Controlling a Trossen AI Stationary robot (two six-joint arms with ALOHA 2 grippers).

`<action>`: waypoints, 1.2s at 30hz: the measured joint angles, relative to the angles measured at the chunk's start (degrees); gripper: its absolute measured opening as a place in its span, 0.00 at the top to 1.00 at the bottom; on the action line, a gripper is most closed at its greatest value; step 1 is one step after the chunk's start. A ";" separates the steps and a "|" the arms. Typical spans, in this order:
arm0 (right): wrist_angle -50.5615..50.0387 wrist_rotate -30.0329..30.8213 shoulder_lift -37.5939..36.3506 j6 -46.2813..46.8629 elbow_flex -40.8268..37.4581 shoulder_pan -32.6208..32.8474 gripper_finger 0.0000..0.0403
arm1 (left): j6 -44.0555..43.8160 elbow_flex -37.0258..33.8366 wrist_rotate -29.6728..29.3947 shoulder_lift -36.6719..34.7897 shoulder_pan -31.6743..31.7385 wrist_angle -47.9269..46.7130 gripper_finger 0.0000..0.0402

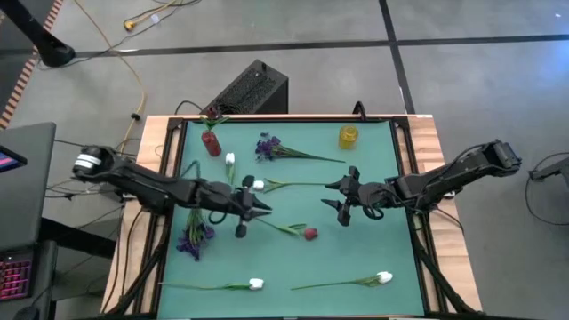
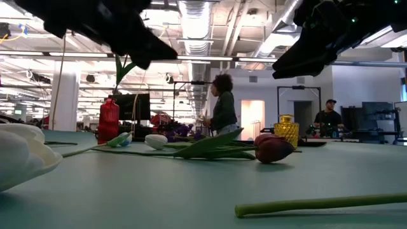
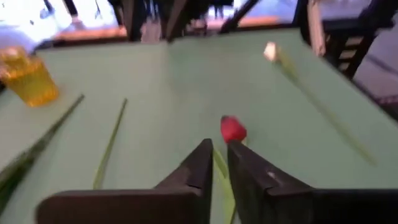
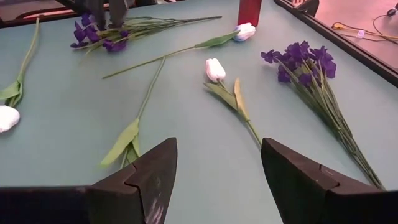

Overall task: Sort flowers into vase by color
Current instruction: Put the red tulip into the red vase

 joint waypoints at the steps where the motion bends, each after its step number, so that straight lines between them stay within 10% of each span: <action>1: -0.02 0.00 0.02 0.00 0.00 0.00 0.35 | 0.03 1.14 -0.02 2.05 -0.23 -0.44 0.83; 11: -1.78 -0.22 0.02 0.11 0.00 1.33 0.35 | 2.71 14.73 -1.27 17.96 -2.43 -19.73 0.50; 36: -2.92 -0.24 0.02 1.12 -0.02 1.68 0.35 | 2.35 19.19 4.15 26.19 1.03 -28.50 0.49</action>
